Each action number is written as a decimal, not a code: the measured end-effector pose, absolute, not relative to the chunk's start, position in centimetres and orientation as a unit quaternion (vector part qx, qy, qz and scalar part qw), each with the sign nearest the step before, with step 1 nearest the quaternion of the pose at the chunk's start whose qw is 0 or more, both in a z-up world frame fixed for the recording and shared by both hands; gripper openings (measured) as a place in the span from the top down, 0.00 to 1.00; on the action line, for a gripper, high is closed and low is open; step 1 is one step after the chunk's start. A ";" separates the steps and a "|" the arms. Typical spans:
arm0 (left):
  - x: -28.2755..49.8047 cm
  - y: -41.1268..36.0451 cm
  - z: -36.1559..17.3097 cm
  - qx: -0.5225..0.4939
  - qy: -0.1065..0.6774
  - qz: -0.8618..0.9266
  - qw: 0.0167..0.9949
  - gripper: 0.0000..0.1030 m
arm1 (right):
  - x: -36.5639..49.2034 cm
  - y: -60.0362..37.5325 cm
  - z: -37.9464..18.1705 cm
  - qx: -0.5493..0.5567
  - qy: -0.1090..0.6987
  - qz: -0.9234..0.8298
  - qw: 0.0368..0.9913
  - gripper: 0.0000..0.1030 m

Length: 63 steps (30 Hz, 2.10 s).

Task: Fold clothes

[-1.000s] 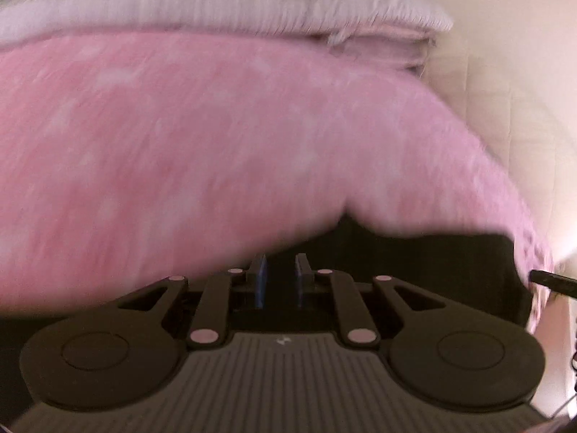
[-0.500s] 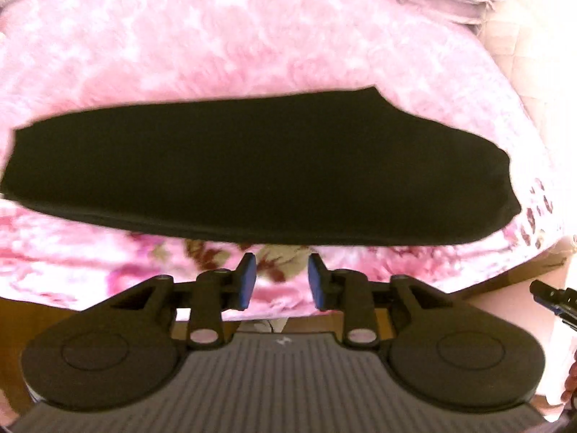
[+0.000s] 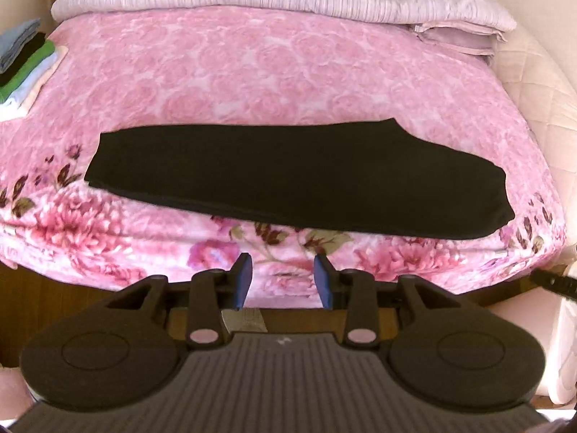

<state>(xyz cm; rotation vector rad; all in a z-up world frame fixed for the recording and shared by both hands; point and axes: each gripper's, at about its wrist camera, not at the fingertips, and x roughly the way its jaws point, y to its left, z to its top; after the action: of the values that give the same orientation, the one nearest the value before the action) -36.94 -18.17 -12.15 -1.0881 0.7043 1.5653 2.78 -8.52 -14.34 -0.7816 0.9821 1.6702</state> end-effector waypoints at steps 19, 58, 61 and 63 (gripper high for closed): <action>-38.6 -22.2 -10.2 -0.440 0.298 0.685 0.499 0.65 | 0.3 -10.4 -13.5 -0.376 0.391 0.692 0.477 0.48; -49.2 -7.9 -22.6 -0.579 0.208 0.595 0.517 0.64 | -3.1 -3.3 -18.6 -0.301 0.508 0.595 0.546 0.48; -53.3 -7.1 -24.3 -0.604 0.175 0.605 0.488 0.64 | -6.1 -0.5 -19.9 -0.289 0.525 0.591 0.539 0.48; -56.3 -7.5 -25.7 -0.621 0.134 0.618 0.463 0.64 | -7.6 0.9 -20.9 -0.288 0.537 0.586 0.534 0.48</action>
<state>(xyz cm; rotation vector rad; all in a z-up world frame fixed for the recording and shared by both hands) -56.35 -7.52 -25.72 -1.5262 0.3302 1.5195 -7.58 0.85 -20.89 -0.6864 1.2808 1.3956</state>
